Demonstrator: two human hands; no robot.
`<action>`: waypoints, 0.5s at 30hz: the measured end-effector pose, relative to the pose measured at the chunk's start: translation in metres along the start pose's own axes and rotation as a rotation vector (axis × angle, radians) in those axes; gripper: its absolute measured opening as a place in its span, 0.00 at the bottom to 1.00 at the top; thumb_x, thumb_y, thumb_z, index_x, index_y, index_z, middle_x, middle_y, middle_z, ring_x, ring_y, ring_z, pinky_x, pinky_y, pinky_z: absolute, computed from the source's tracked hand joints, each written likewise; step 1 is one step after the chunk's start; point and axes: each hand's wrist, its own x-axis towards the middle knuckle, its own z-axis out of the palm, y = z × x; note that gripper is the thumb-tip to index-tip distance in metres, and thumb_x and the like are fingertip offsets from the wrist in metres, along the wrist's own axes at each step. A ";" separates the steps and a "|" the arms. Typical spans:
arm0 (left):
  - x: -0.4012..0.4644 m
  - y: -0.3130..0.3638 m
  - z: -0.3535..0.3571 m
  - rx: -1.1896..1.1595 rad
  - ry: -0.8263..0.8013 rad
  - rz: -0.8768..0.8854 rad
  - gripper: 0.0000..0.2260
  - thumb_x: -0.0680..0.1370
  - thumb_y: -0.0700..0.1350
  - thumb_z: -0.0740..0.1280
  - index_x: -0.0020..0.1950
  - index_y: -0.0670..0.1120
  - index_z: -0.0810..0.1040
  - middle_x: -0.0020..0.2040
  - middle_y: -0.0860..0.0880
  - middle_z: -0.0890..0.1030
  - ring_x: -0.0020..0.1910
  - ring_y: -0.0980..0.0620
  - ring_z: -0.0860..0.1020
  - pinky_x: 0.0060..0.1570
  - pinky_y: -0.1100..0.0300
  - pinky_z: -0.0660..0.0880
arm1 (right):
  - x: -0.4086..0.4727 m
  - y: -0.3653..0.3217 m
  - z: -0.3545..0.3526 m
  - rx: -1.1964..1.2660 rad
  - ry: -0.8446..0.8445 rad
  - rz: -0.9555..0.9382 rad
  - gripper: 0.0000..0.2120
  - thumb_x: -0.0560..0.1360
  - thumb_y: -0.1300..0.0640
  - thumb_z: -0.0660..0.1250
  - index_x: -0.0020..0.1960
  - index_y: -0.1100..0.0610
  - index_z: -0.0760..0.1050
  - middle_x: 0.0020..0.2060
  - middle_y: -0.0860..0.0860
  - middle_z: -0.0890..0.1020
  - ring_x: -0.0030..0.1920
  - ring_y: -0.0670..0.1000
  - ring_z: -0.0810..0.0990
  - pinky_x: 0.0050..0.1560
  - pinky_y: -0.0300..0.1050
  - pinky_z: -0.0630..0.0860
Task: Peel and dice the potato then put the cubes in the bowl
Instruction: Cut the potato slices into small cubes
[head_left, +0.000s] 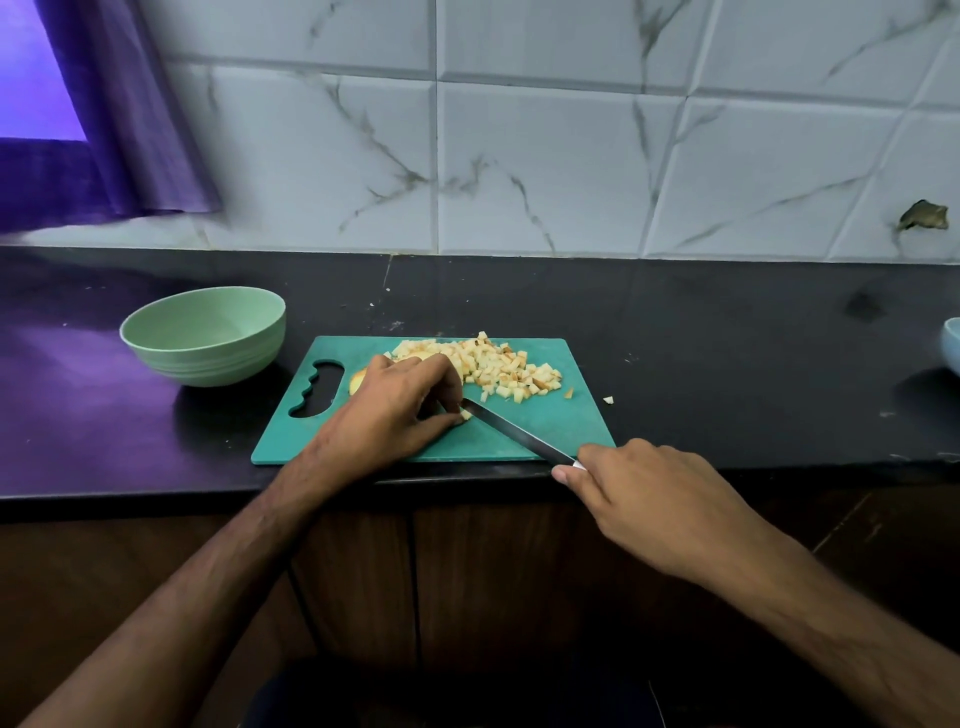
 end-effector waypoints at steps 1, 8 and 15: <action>0.000 0.000 0.000 -0.002 0.003 -0.005 0.11 0.76 0.48 0.76 0.50 0.54 0.74 0.44 0.59 0.79 0.44 0.60 0.77 0.59 0.54 0.67 | 0.001 0.000 0.003 -0.011 0.005 -0.002 0.21 0.83 0.35 0.44 0.48 0.46 0.69 0.41 0.45 0.76 0.39 0.46 0.76 0.42 0.47 0.78; 0.000 0.002 0.001 0.003 0.020 0.006 0.13 0.76 0.48 0.76 0.50 0.56 0.72 0.43 0.59 0.79 0.44 0.60 0.76 0.55 0.57 0.64 | 0.000 -0.005 0.011 -0.042 0.031 -0.033 0.20 0.84 0.37 0.45 0.48 0.47 0.69 0.39 0.45 0.75 0.37 0.45 0.76 0.37 0.43 0.73; 0.002 0.001 0.003 0.200 0.042 0.085 0.10 0.77 0.52 0.73 0.58 0.57 0.80 0.49 0.61 0.75 0.50 0.60 0.69 0.47 0.54 0.60 | -0.004 -0.017 0.005 -0.225 0.080 -0.089 0.16 0.85 0.40 0.46 0.49 0.50 0.63 0.34 0.46 0.67 0.32 0.48 0.69 0.34 0.46 0.68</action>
